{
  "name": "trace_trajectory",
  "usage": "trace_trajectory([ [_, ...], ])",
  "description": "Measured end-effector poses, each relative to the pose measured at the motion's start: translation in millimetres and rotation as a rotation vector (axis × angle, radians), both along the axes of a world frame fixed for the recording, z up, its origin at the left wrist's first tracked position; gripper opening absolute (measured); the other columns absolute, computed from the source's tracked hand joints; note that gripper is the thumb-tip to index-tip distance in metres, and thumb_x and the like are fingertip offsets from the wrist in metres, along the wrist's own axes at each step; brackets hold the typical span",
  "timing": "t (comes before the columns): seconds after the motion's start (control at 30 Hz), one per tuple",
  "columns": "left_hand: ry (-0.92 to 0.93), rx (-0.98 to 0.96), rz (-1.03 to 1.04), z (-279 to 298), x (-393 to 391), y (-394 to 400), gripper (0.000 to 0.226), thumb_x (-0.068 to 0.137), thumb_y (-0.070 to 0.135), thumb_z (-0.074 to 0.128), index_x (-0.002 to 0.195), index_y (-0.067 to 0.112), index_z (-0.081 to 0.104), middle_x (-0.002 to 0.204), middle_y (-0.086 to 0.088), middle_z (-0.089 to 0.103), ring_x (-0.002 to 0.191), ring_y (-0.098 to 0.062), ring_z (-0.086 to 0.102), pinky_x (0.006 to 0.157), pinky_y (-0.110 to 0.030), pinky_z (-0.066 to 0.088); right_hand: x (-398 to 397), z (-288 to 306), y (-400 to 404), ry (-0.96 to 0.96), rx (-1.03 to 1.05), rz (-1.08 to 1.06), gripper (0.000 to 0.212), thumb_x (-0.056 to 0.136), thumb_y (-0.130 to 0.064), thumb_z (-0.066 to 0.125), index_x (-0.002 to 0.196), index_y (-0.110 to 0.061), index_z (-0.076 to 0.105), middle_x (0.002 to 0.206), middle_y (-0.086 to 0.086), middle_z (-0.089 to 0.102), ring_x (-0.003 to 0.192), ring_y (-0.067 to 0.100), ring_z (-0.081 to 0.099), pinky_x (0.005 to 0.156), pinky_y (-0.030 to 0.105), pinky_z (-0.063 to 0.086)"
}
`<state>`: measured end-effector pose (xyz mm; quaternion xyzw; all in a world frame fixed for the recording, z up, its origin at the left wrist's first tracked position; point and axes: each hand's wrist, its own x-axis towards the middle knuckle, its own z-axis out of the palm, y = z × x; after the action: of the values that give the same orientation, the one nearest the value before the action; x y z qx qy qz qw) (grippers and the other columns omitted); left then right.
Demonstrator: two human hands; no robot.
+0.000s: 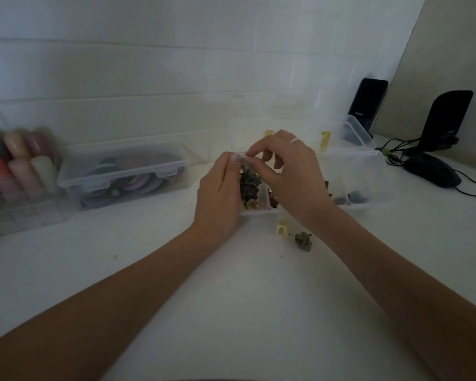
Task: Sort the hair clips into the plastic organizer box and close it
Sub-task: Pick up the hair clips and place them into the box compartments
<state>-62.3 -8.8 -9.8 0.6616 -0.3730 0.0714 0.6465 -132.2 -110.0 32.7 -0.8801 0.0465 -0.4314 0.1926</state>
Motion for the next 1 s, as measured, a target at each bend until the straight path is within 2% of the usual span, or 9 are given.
trace_trajectory([
  [0.07,0.014,0.003,-0.003,1,-1,0,0.029,0.104,0.025,0.031,0.092,0.02,0.057,0.073,0.014,0.057,0.068,0.007,0.054,0.061,-0.004,0.038,-7,-4,1,-0.005,-0.049,0.0,0.005,0.087,-0.02,0.062,0.091,-0.02,0.066,0.084,-0.011,0.051,0.073,-0.001,0.045,0.064,0.015,0.038],
  [0.2,0.032,-0.002,-0.012,0,1,-1,0.029,0.103,0.026,0.032,0.087,0.021,0.055,0.067,0.018,0.057,0.063,0.006,0.052,0.058,-0.007,0.039,-19,-11,-1,0.017,-0.169,-0.015,0.03,0.083,-0.001,0.055,0.101,-0.018,0.07,0.091,0.0,0.057,0.087,0.018,0.053,0.063,0.028,0.044],
  [0.3,0.05,0.008,-0.009,-1,3,-2,0.031,0.103,0.029,0.032,0.093,0.014,0.058,0.068,0.012,0.054,0.061,0.003,0.05,0.058,-0.013,0.04,-20,-11,-2,0.046,-0.226,-0.028,0.037,0.078,-0.001,0.051,0.104,-0.019,0.072,0.092,0.006,0.059,0.088,0.023,0.054,0.058,0.03,0.045],
  [0.43,0.049,0.055,0.016,-2,7,-1,0.031,0.103,0.029,0.033,0.096,0.014,0.059,0.08,0.01,0.059,0.071,0.001,0.054,0.065,-0.013,0.044,-20,-10,-3,0.088,-0.174,-0.029,0.032,0.08,-0.004,0.052,0.1,-0.018,0.073,0.095,0.005,0.058,0.091,0.022,0.053,0.063,0.034,0.048],
  [0.57,0.057,0.064,0.025,-2,8,-1,0.033,0.101,0.031,0.034,0.097,0.011,0.06,0.086,0.003,0.063,0.081,-0.011,0.059,0.075,-0.029,0.049,-29,-4,-8,0.08,-0.103,0.01,0.037,0.08,0.001,0.051,0.103,-0.02,0.073,0.089,-0.002,0.055,0.081,0.013,0.05,0.066,0.031,0.048],
  [0.7,0.029,0.057,0.014,-3,8,0,0.033,0.102,0.029,0.035,0.098,0.006,0.058,0.089,-0.005,0.063,0.079,-0.007,0.056,0.071,-0.024,0.047,-56,0,-14,0.059,-0.033,0.093,0.032,0.08,-0.002,0.052,0.094,-0.022,0.073,0.074,-0.013,0.053,0.059,0.01,0.048,0.055,0.013,0.038],
  [0.83,0.026,0.048,0.015,-3,7,0,0.032,0.102,0.026,0.036,0.098,0.004,0.058,0.087,-0.004,0.062,0.076,-0.003,0.053,0.067,-0.013,0.043,-86,-12,-11,0.239,-0.261,0.063,0.03,0.077,-0.019,0.046,0.085,-0.028,0.073,0.055,-0.018,0.052,0.042,-0.007,0.038,0.048,0.018,0.041],
  [0.9,0.016,0.056,0.018,-2,7,0,0.032,0.102,0.024,0.036,0.099,0.002,0.059,0.087,-0.003,0.061,0.075,0.0,0.052,0.066,-0.01,0.041,-94,-16,-10,0.363,-0.371,0.038,0.034,0.077,-0.027,0.041,0.089,-0.033,0.072,0.053,-0.013,0.061,0.042,0.001,0.049,0.046,0.021,0.045],
  [1.0,0.011,0.045,0.0,0,6,0,0.03,0.102,0.022,0.036,0.1,0.004,0.06,0.083,0.008,0.059,0.073,0.009,0.053,0.066,-0.004,0.04,-95,-18,-10,0.5,-0.473,-0.023,0.038,0.078,-0.033,0.043,0.108,-0.04,0.065,0.07,-0.008,0.072,0.053,0.015,0.065,0.046,0.024,0.047],
])
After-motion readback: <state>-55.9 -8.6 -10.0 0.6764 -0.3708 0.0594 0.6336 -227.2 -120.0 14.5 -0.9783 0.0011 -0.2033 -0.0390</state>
